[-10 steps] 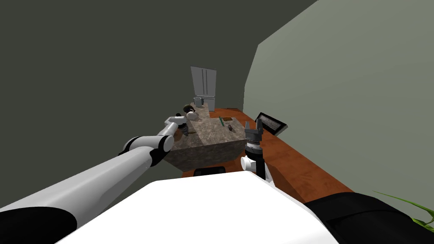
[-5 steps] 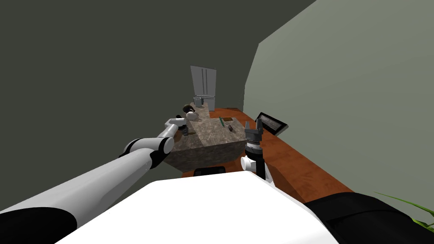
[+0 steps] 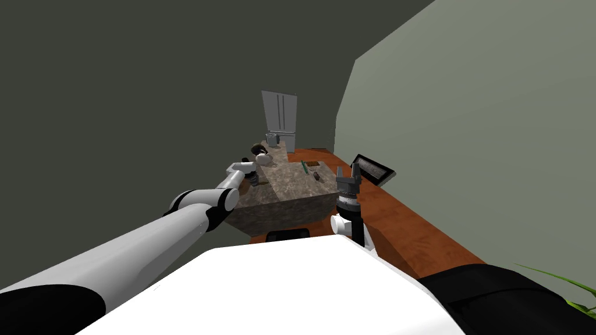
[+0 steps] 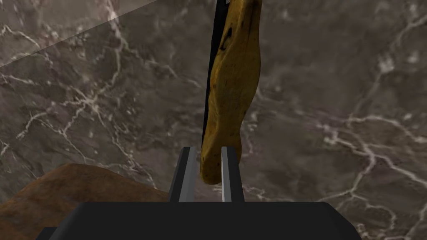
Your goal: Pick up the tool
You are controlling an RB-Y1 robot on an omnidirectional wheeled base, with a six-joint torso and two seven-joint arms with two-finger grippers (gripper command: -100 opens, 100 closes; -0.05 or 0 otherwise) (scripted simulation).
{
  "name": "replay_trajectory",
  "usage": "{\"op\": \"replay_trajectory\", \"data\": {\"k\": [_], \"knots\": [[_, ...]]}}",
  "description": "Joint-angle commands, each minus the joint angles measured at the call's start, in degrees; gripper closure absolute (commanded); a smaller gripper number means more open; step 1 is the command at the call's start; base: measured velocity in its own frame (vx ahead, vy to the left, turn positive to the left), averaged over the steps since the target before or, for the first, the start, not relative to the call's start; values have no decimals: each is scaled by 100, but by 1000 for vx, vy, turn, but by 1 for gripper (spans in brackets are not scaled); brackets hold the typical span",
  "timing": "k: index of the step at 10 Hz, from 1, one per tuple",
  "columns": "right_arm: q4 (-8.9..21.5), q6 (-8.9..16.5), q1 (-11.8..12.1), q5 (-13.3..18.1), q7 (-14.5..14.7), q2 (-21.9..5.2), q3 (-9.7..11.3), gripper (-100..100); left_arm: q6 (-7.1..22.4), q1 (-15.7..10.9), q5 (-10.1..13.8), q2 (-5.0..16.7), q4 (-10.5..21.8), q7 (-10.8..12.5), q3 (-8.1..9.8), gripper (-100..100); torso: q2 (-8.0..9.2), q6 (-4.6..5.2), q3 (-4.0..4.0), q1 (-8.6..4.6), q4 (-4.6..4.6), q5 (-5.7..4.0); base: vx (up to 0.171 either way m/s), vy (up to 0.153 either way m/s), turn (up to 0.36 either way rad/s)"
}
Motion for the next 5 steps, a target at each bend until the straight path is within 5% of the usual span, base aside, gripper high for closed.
{"op": "replay_trajectory", "data": {"k": [1, 2, 4, 5], "knots": [[0, 0, 0, 0, 0, 0, 0, 0, -161, -13, -6, -19, 169, 15, -10, 100, 0, 0, 0, 0, 0, 0, 10, 3, 1], [0, 0, 0, 0, 0, 0, 0, 0, 89, -165, -9, 37, 95, 21, 7, 100, -6, 0, -7, 3, -9, 5, -34, 1, 6], [0, 0, -1, 0, 0, 0, 0, 0, 17, -214, -8, 45, 198, 17, 6, 100, 8, -2, 1, 2, -5, 4, -36, -2, -4], [0, 0, 0, 0, 0, 0, 0, 0, 36, -224, -7, 50, 197, 14, 7, 0, 2, -2, -3, 3, -7, 5, 0, 0, 0]]}}
